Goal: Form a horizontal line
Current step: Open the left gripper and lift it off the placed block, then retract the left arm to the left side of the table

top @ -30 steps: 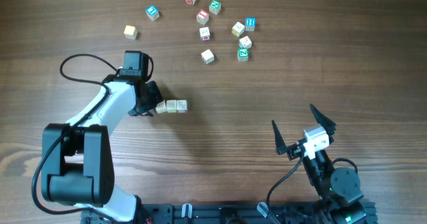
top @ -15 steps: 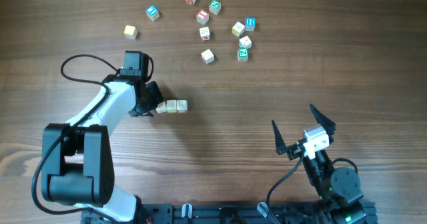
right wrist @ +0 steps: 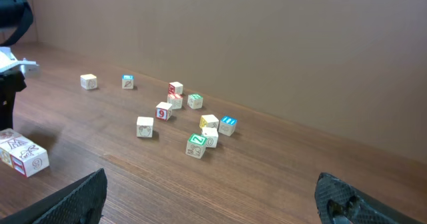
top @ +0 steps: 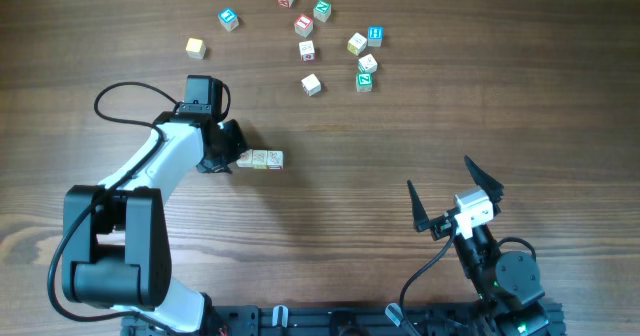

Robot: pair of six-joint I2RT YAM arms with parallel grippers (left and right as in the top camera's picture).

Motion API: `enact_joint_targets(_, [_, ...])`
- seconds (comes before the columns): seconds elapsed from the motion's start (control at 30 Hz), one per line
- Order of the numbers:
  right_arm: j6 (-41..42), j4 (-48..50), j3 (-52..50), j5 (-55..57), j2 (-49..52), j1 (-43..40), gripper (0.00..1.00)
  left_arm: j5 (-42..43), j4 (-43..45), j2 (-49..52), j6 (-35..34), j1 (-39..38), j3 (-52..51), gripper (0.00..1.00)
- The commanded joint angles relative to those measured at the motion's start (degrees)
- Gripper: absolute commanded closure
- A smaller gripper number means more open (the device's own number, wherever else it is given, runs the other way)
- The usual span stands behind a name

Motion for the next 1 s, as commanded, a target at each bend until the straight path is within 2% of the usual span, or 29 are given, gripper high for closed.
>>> enact_joint_targets(0.0, [-0.1, 0.2, 0.0, -0.3, -0.3, 0.0, 0.01, 0.9, -0.1, 0.8, -0.1, 0.1, 0.2, 0.96])
enact_joint_targets(0.23, [-0.1, 0.2, 0.0, -0.3, -0.3, 0.0, 0.0, 0.7, -0.1, 0.8, -0.1, 0.1, 0.2, 0.95])
enact_joint_targets(0.47, [-0.1, 0.2, 0.0, -0.3, -0.3, 0.0, 0.0, -6.1, 0.0, 0.7, -0.1, 0.1, 0.2, 0.96])
enact_joint_targets(0.67, [-0.1, 0.2, 0.0, -0.3, -0.3, 0.0, 0.0, -7.0, 8.5, 0.7, -0.1, 0.1, 0.2, 0.95])
enact_joint_targets(0.77, [-0.1, 0.2, 0.0, -0.3, -0.3, 0.0, 0.0, -12.0, 15.2, 0.7, -0.3, 0.9, 0.4, 0.93])
enact_joint_targets(0.83, [-0.2, 0.2, 0.0, -0.3, -0.3, 0.0, 0.01, -8.4, 17.9, 0.7, -0.4, 3.5, 3.4, 0.96])
enact_joint_targets(0.93, [-0.1, 0.2, 0.0, -0.3, -0.3, 0.0, 0.0, 5.0, 18.5, 0.8, -0.5, 4.4, 4.1, 0.96])
enact_joint_targets(0.97, [-0.1, 0.2, 0.0, -0.3, -0.3, 0.0, 0.0, 5.1, 17.5, 0.8, -0.5, 4.3, 4.1, 0.96])
